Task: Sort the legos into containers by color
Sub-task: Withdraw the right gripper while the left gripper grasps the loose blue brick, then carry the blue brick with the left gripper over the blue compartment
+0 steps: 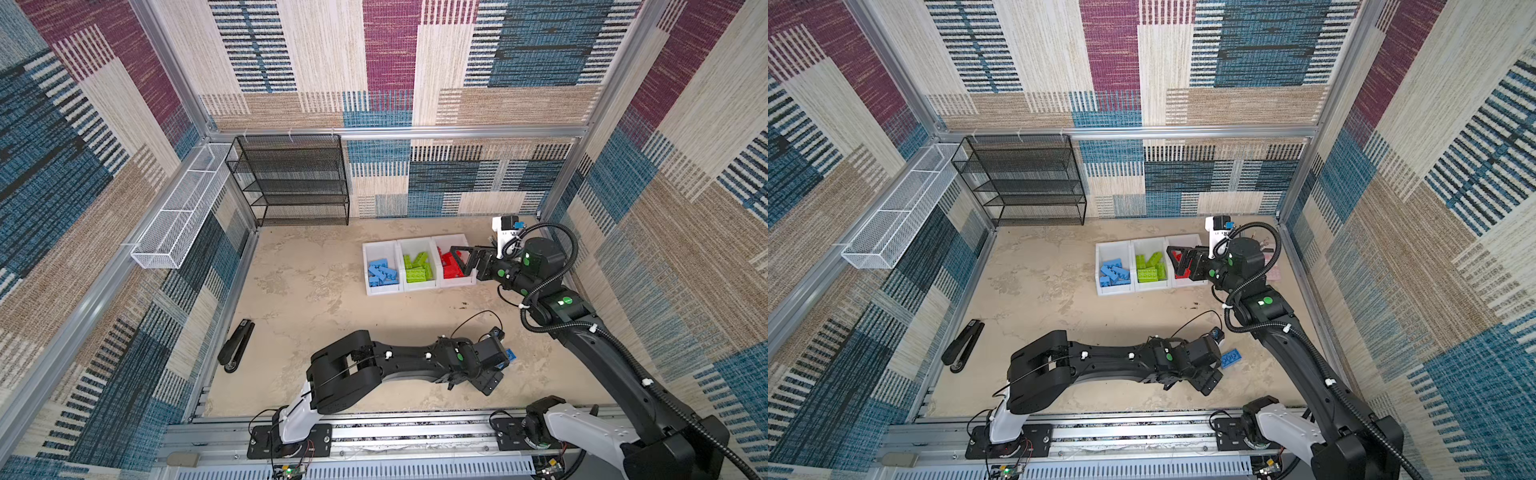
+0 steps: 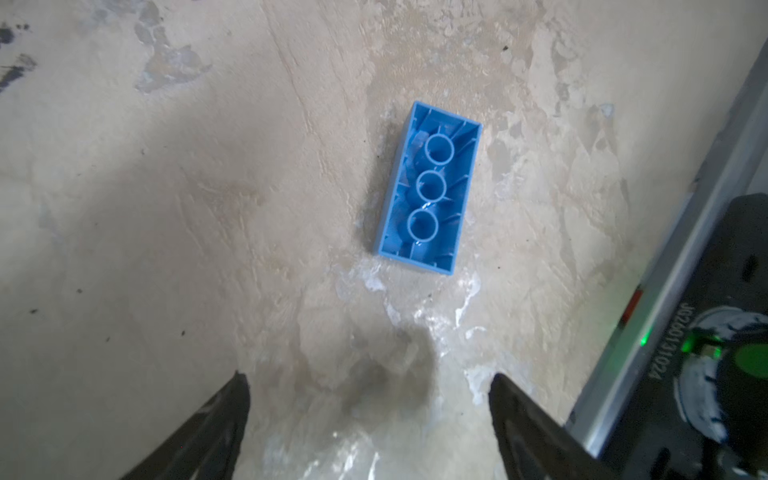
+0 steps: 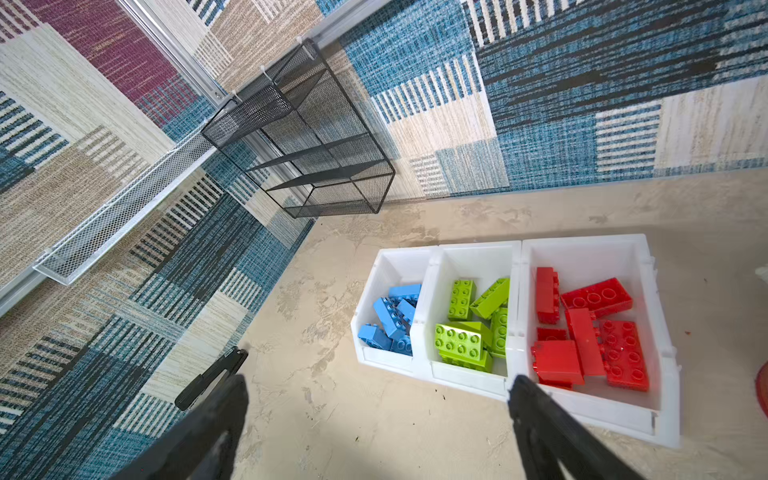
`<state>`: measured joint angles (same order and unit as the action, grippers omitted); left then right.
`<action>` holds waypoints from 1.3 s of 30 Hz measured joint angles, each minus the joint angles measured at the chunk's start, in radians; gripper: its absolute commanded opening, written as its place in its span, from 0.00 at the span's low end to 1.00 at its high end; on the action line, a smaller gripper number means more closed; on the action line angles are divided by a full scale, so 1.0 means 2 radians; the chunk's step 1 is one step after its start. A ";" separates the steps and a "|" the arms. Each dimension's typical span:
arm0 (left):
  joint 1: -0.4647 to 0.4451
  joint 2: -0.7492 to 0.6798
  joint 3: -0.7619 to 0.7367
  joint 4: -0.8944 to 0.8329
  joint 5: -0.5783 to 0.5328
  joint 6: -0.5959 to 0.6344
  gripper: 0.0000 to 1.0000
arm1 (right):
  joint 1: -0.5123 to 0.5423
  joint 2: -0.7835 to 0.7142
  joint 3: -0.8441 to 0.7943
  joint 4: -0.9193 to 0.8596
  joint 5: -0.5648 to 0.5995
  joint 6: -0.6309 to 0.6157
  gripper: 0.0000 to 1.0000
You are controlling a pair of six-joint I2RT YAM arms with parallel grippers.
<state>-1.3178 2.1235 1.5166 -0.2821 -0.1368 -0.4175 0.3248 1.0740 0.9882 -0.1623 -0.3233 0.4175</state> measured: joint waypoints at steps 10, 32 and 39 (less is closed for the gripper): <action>0.000 0.082 0.110 -0.045 0.005 0.020 0.68 | -0.001 0.001 0.003 0.001 -0.006 0.000 0.99; 0.000 0.117 0.163 -0.054 0.005 0.040 0.24 | -0.001 -0.004 -0.013 0.005 -0.010 0.000 0.99; 0.003 0.064 0.106 -0.061 -0.006 0.040 0.23 | -0.001 -0.011 -0.018 0.003 -0.003 -0.003 0.99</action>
<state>-1.3117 2.2513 1.7279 -0.4034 -0.1486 -0.3370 0.3233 1.0523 0.9524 -0.1555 -0.3290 0.4122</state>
